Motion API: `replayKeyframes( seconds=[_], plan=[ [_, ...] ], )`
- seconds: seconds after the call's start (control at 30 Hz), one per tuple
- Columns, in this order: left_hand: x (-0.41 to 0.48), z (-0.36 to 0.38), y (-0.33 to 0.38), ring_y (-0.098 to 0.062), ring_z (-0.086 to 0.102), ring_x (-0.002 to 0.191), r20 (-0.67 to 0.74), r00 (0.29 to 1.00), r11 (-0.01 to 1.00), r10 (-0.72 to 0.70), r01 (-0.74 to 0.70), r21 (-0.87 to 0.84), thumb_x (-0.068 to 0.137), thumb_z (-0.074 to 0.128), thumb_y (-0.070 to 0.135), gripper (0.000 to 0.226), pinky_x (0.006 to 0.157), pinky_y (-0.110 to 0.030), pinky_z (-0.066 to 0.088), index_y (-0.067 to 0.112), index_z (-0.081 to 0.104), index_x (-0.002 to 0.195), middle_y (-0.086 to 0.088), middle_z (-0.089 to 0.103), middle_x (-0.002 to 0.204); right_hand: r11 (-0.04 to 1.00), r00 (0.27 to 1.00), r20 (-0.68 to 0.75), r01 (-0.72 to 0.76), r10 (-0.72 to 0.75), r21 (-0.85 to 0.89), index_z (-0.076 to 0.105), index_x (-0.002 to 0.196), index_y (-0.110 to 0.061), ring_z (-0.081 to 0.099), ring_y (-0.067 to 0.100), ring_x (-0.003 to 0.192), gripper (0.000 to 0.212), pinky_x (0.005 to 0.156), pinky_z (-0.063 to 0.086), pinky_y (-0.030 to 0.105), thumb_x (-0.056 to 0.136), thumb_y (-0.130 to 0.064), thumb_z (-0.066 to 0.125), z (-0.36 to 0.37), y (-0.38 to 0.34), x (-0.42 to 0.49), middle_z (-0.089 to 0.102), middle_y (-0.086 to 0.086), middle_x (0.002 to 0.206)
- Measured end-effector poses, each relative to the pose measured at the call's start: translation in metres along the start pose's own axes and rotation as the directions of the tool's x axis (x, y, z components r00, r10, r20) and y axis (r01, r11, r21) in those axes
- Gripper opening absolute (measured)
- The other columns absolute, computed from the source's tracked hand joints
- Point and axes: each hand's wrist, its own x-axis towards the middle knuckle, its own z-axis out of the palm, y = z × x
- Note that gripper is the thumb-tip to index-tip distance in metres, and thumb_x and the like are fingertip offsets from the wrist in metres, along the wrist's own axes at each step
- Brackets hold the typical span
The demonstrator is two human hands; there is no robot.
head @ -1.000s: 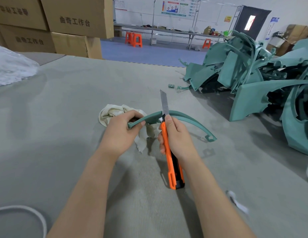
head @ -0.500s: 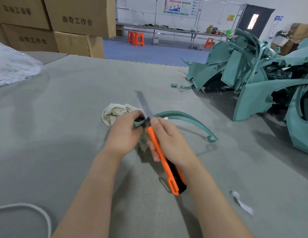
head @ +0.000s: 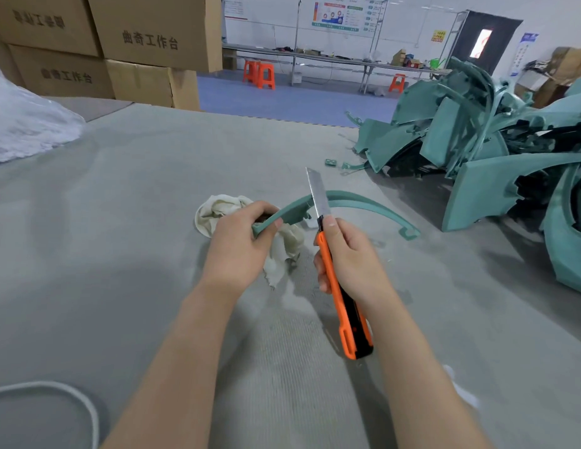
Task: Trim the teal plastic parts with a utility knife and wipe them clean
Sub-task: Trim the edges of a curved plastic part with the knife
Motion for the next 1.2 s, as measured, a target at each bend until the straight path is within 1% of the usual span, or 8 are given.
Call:
replayKeyframes(
  seconds=[0.3,0.4,0.47,0.53,0.6,0.7,0.83,1.2],
  plan=[
    [0.000,-0.002,-0.002,0.001,0.053,0.067,0.015,1.000,0.999,0.026,-0.027,0.041,0.091,0.062,0.012,0.017,0.062,-0.010,0.038,0.028,0.061,0.084,0.019,0.058,0.070,1.000,0.989,0.147,0.014,-0.017,0.020,0.045,0.076,-0.012,0.046,0.017,0.035,0.038,0.036,0.038,0.023,0.104,-0.035,0.036,0.014,-0.003,-0.006,0.051,0.005,0.052],
    [0.001,-0.001,-0.003,-0.007,0.059,0.076,0.018,1.000,0.998,-0.014,0.013,0.053,0.089,0.059,0.005,0.021,0.071,-0.019,0.046,0.026,0.063,0.089,0.018,0.061,0.075,0.998,0.968,0.245,0.053,-0.055,0.016,0.044,0.075,-0.014,0.044,0.017,0.033,0.036,0.035,0.036,0.022,0.105,-0.033,0.037,0.022,-0.006,-0.010,0.049,0.006,0.050],
    [0.002,0.000,-0.005,-0.018,0.065,0.084,0.029,0.997,0.997,-0.067,0.066,0.040,0.089,0.058,0.004,0.018,0.078,-0.032,0.051,0.020,0.066,0.093,0.007,0.066,0.080,0.997,0.949,0.306,0.074,-0.078,0.024,0.043,0.075,-0.015,0.043,0.017,0.032,0.036,0.034,0.036,0.022,0.105,-0.032,0.036,0.025,-0.007,-0.012,0.048,0.004,0.047],
    [0.002,0.000,-0.005,-0.021,0.066,0.086,0.044,0.997,0.998,-0.064,0.064,0.004,0.089,0.058,0.003,0.019,0.078,-0.035,0.053,0.019,0.067,0.091,0.003,0.068,0.081,0.995,0.934,0.343,0.088,-0.101,0.052,0.043,0.076,-0.014,0.043,0.015,0.031,0.036,0.035,0.036,0.022,0.106,-0.032,0.036,0.025,-0.009,-0.013,0.048,0.001,0.045],
    [0.001,0.001,-0.004,-0.014,0.063,0.080,0.048,0.999,0.999,-0.018,0.017,0.028,0.087,0.059,0.001,0.024,0.074,-0.027,0.049,0.023,0.066,0.085,0.011,0.065,0.076,0.988,0.944,0.310,0.070,-0.110,0.137,0.046,0.078,-0.012,0.043,0.013,0.032,0.035,0.035,0.036,0.021,0.105,-0.032,0.036,0.022,-0.010,-0.012,0.050,0.000,0.046],
    [-0.001,0.001,-0.003,0.003,0.054,0.066,0.051,0.998,0.998,0.038,-0.040,0.042,0.090,0.063,0.010,0.014,0.063,-0.010,0.040,0.024,0.065,0.086,0.019,0.060,0.069,0.983,0.994,0.103,0.013,-0.033,0.184,0.050,0.084,-0.007,0.045,0.014,0.034,0.038,0.036,0.038,0.021,0.105,-0.036,0.036,0.010,-0.008,-0.006,0.051,0.003,0.049],
    [-0.001,0.001,-0.005,0.000,0.052,0.059,0.052,0.998,0.999,0.024,-0.026,0.037,0.091,0.063,0.012,0.009,0.059,-0.015,0.040,0.020,0.068,0.090,0.017,0.060,0.068,0.994,0.994,-0.075,-0.078,0.084,0.081,0.049,0.082,-0.010,0.047,0.016,0.037,0.039,0.038,0.041,0.024,0.104,-0.039,0.035,-0.004,0.001,0.002,0.052,0.006,0.056],
    [-0.001,0.000,-0.002,-0.006,0.052,0.058,0.061,0.998,0.996,0.030,-0.035,0.088,0.091,0.062,0.013,0.007,0.056,-0.015,0.038,0.018,0.068,0.092,0.015,0.058,0.067,0.994,0.995,0.026,-0.094,0.093,0.055,0.046,0.076,-0.013,0.047,0.016,0.036,0.041,0.038,0.041,0.024,0.104,-0.041,0.035,-0.001,0.003,0.002,0.052,0.002,0.050]
  ],
)
